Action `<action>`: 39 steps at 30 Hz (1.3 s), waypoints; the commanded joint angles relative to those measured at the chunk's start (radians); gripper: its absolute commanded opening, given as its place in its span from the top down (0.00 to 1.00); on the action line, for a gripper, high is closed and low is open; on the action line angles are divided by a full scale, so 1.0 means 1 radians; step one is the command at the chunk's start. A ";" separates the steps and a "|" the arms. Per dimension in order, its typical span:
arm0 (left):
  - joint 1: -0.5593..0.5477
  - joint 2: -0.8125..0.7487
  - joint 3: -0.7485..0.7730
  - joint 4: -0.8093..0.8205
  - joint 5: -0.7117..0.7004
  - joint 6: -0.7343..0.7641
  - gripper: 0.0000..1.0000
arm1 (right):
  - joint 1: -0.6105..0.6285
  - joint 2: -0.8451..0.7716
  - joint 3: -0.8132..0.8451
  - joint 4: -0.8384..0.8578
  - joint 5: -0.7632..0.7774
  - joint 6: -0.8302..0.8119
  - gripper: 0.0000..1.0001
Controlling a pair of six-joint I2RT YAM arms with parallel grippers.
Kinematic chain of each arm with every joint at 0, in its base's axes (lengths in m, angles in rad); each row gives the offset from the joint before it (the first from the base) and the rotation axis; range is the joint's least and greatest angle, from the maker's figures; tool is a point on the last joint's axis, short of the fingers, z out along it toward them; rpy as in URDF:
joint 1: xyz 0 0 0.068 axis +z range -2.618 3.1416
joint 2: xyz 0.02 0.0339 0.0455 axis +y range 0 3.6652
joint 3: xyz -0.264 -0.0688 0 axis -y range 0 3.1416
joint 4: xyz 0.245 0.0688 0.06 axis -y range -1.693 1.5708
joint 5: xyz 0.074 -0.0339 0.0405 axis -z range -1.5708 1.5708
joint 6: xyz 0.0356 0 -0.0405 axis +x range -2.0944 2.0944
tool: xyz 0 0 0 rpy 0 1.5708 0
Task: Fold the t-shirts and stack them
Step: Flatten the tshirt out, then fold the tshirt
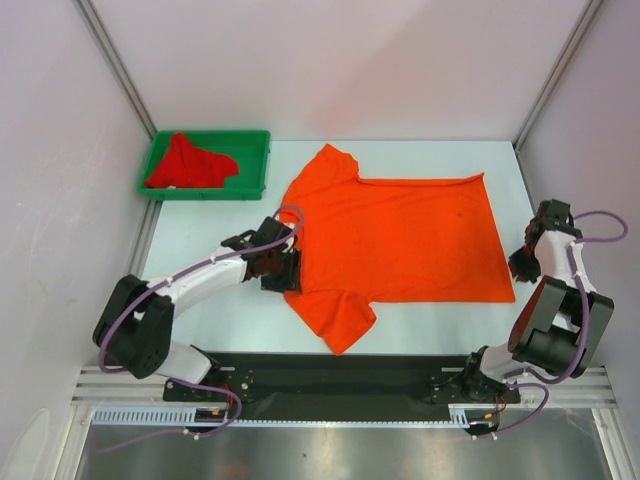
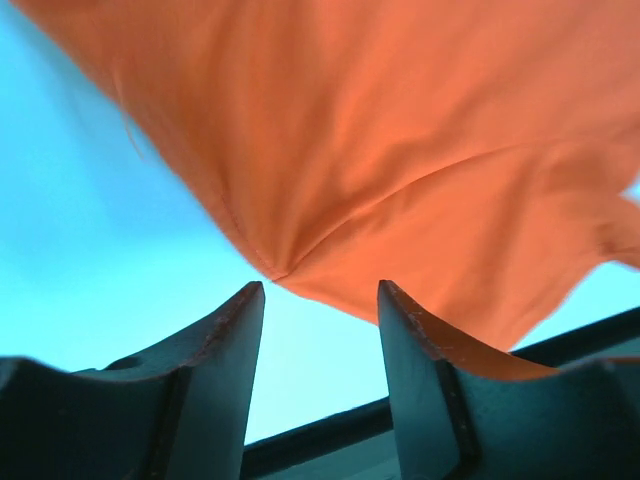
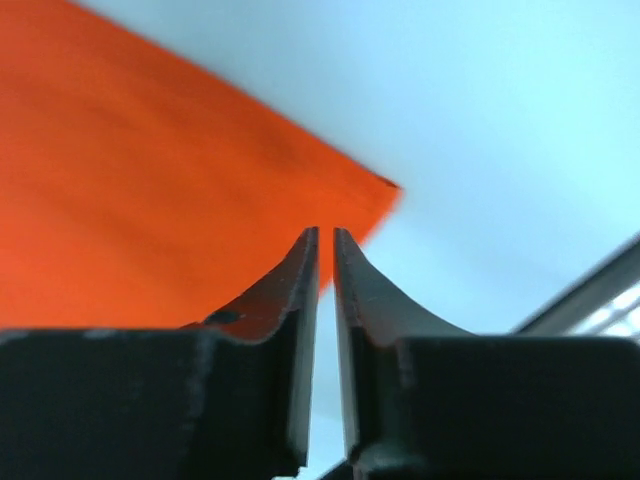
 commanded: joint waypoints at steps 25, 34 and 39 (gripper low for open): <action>-0.051 -0.332 -0.428 0.316 0.210 -0.752 0.45 | 0.214 -0.182 0.027 0.041 -0.386 -0.106 0.49; -0.076 -0.280 -0.440 0.348 0.070 -0.829 0.54 | 0.221 -0.213 0.017 0.042 -0.397 -0.100 0.48; -0.090 -0.241 -0.436 0.348 0.016 -0.872 0.55 | 0.221 -0.226 0.025 0.033 -0.382 -0.109 0.48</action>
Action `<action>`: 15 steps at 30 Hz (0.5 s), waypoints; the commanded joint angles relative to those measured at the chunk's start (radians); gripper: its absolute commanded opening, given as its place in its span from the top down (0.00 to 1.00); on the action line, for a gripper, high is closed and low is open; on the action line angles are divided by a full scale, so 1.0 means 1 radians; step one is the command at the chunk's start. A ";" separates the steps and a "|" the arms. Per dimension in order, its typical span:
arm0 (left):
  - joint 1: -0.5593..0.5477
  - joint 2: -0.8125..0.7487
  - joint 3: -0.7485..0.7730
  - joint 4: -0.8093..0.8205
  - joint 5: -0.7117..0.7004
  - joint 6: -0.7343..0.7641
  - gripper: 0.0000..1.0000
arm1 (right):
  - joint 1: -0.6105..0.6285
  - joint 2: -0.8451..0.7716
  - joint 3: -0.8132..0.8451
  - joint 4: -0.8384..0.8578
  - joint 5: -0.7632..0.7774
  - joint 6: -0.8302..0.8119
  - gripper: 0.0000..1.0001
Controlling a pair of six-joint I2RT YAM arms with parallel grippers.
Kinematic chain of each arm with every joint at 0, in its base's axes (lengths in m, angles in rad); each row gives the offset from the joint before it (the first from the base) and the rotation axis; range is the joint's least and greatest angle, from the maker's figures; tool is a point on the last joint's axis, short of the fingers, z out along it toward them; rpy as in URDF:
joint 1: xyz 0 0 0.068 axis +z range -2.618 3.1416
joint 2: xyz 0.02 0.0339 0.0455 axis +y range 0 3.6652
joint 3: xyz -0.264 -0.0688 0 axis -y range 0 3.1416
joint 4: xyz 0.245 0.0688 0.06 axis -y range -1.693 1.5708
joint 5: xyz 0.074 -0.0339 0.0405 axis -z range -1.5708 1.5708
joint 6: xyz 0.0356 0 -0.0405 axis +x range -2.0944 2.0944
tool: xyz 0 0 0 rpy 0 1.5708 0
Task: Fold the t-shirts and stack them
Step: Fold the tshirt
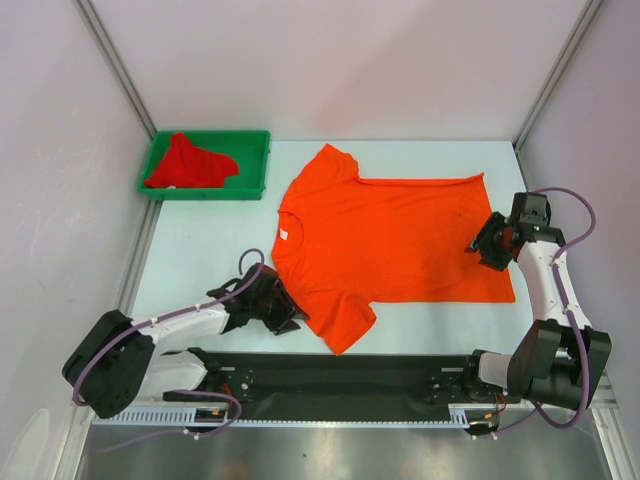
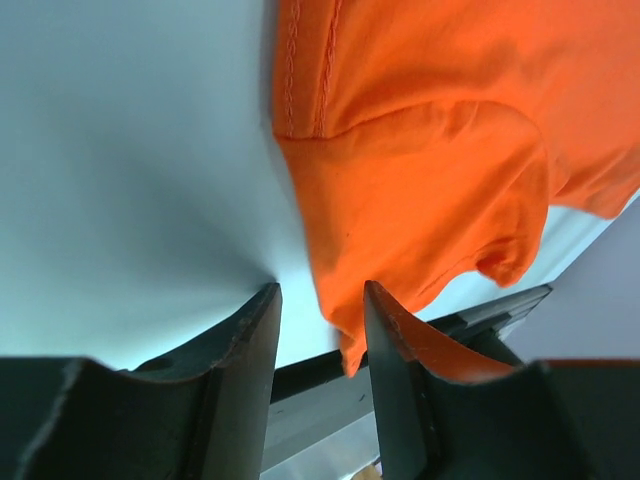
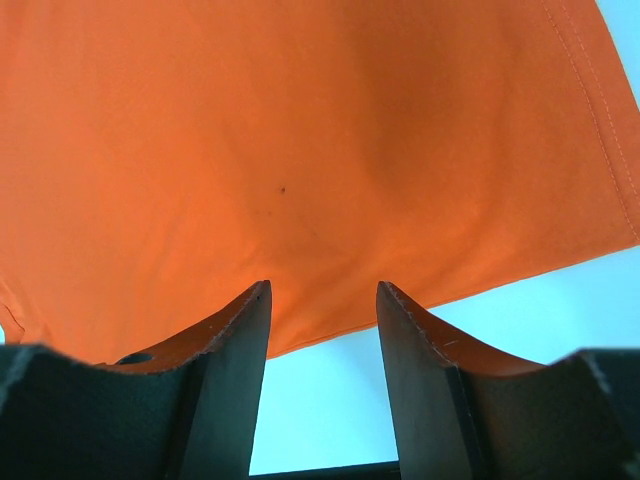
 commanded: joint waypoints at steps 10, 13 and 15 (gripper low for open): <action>-0.020 0.105 0.029 0.008 -0.109 -0.041 0.65 | -0.012 -0.019 0.001 -0.009 0.024 0.012 0.48; -0.020 0.108 0.036 0.013 -0.124 -0.019 0.72 | -0.021 -0.005 0.011 -0.024 0.017 0.013 0.47; -0.020 0.100 0.036 0.004 -0.123 -0.010 0.78 | -0.029 -0.007 0.009 -0.032 0.022 0.015 0.47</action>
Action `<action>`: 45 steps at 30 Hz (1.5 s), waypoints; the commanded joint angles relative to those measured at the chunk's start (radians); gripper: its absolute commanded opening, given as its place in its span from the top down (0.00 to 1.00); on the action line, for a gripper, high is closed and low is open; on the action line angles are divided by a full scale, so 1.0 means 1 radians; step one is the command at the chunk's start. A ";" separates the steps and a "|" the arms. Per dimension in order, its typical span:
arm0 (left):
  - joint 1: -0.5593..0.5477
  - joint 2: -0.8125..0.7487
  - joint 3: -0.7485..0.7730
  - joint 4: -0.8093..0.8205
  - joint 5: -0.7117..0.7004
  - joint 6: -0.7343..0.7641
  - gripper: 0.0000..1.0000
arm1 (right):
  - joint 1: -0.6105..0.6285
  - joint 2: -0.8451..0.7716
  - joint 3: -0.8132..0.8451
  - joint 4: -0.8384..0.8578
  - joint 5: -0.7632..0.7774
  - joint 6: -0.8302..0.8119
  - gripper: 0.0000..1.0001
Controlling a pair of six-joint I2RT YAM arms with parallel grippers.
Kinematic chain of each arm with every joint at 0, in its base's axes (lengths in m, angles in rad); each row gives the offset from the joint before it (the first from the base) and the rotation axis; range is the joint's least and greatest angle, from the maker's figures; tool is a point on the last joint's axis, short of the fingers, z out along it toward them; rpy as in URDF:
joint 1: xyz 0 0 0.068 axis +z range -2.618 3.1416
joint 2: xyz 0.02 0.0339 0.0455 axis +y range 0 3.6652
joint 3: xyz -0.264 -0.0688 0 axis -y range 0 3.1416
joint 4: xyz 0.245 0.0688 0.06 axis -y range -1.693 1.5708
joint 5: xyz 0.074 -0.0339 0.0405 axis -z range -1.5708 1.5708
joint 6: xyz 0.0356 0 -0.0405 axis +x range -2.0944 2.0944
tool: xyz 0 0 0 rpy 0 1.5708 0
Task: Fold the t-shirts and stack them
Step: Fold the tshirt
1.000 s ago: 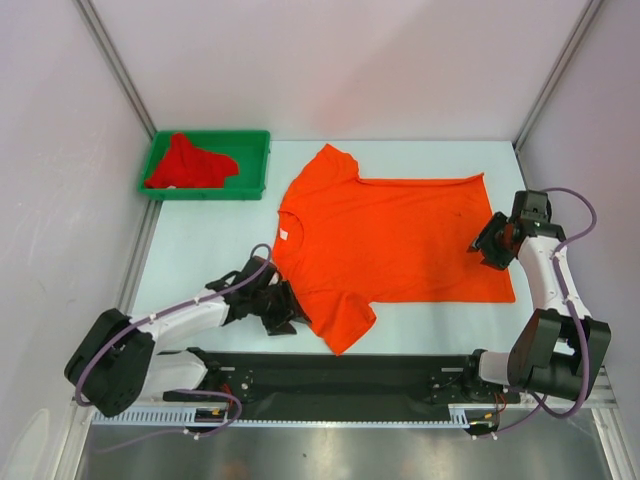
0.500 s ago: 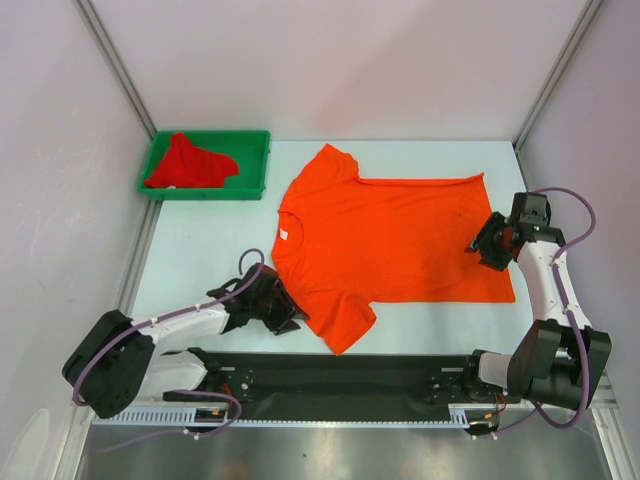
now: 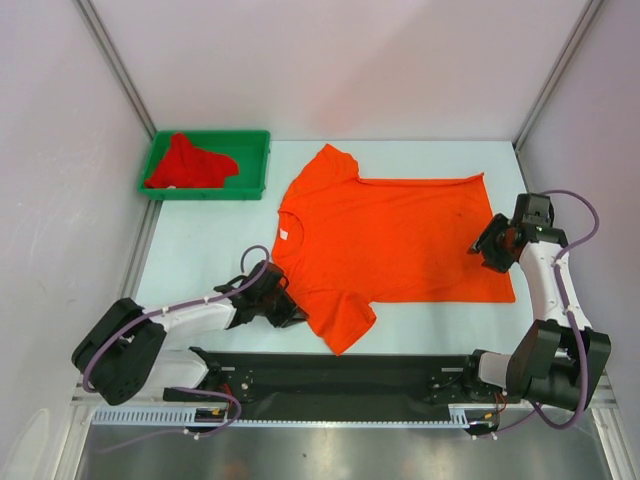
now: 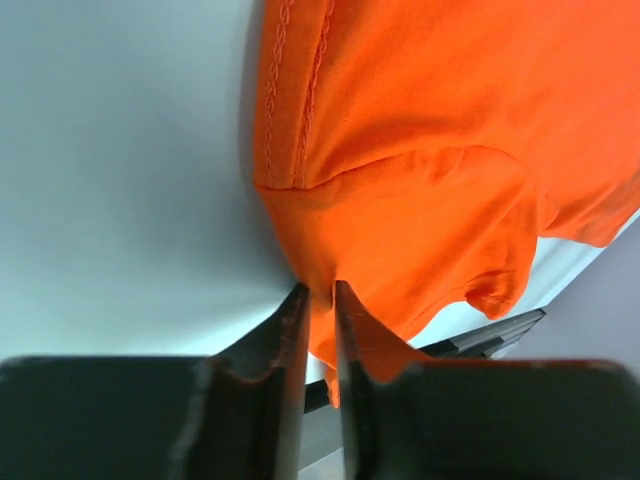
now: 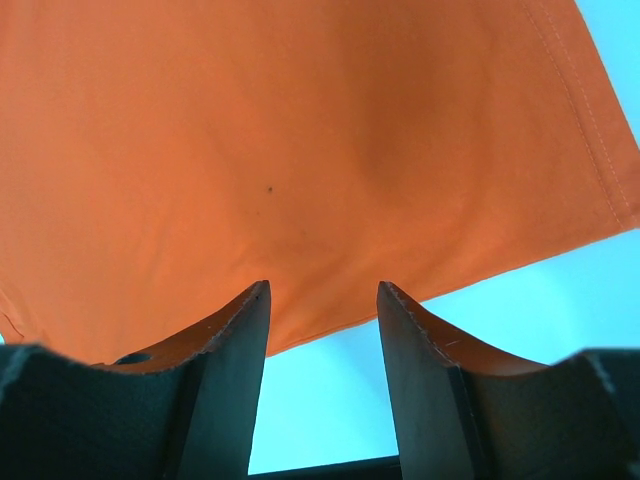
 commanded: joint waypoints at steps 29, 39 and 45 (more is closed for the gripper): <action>0.005 -0.042 0.094 -0.119 -0.011 0.173 1.00 | -0.408 0.133 -0.215 0.195 0.198 0.133 0.45; 0.004 -0.057 0.062 -0.106 -0.002 0.154 1.00 | -0.411 0.121 -0.259 0.238 0.192 0.147 0.59; 0.004 -0.068 0.056 -0.106 -0.007 0.153 1.00 | -0.411 0.116 -0.295 0.263 0.207 0.153 0.61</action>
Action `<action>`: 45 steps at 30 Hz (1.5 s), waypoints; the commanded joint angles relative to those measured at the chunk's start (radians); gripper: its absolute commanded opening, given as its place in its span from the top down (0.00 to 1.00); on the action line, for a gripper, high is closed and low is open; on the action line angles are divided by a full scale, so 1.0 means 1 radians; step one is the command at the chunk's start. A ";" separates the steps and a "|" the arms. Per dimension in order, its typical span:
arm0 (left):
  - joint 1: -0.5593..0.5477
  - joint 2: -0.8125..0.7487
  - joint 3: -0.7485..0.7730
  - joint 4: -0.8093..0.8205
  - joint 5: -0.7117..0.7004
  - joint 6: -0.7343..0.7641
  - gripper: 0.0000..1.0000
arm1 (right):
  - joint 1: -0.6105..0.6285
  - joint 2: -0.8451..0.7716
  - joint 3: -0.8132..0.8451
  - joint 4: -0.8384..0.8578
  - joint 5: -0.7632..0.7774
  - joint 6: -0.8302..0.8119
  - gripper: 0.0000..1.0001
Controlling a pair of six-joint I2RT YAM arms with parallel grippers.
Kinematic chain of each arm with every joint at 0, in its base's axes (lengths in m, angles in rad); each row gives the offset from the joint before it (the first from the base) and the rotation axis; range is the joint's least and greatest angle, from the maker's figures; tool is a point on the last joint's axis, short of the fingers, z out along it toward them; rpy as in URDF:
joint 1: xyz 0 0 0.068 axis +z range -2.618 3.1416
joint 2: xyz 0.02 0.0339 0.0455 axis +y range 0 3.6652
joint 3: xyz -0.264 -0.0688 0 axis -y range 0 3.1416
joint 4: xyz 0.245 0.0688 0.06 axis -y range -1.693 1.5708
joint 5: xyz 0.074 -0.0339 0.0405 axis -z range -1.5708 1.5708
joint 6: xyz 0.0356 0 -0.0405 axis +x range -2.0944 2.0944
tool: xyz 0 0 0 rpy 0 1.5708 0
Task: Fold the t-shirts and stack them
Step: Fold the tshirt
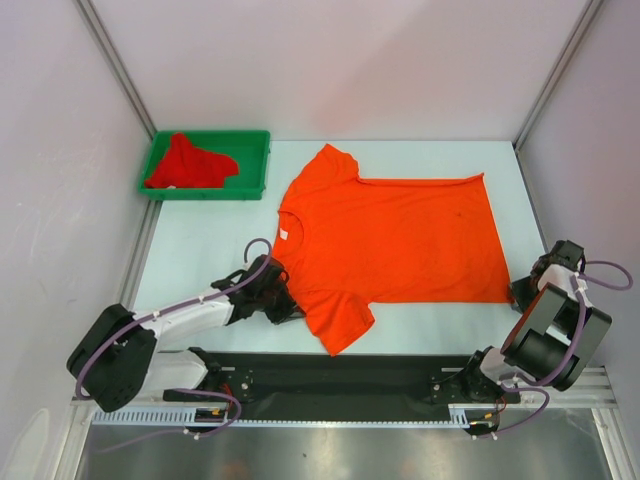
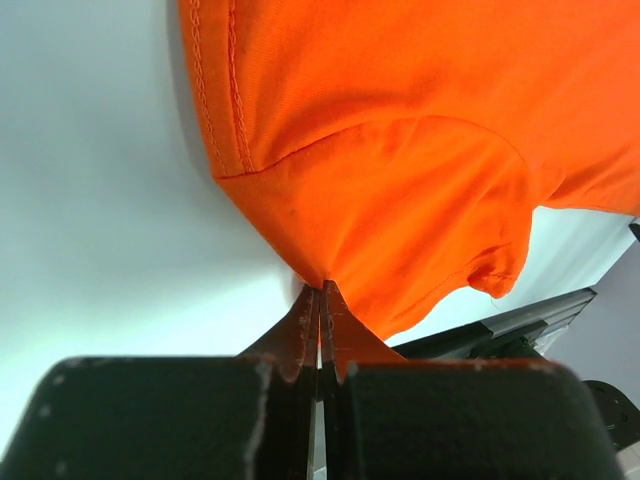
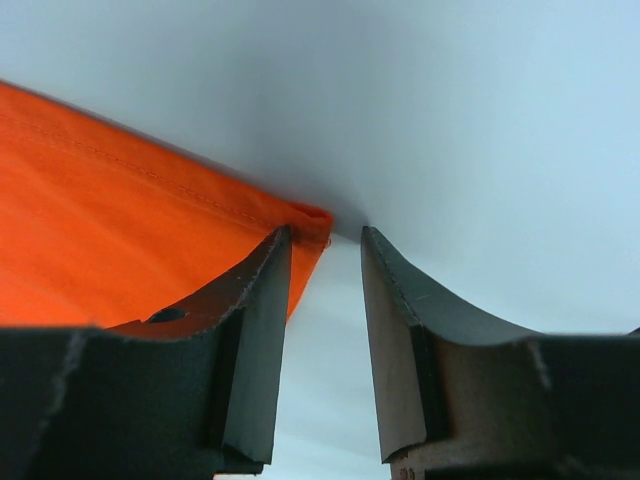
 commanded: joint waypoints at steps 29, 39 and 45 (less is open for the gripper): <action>0.004 -0.170 -0.093 -0.032 -0.023 -0.062 1.00 | 0.069 0.047 0.030 -0.014 0.164 0.004 1.00; 0.018 -0.044 0.065 -0.069 -0.054 0.083 1.00 | 0.091 -0.080 0.111 -0.132 0.198 -0.011 1.00; 0.025 -0.012 0.252 -0.170 -0.138 0.220 1.00 | 0.141 -0.036 0.196 -0.128 0.190 -0.018 1.00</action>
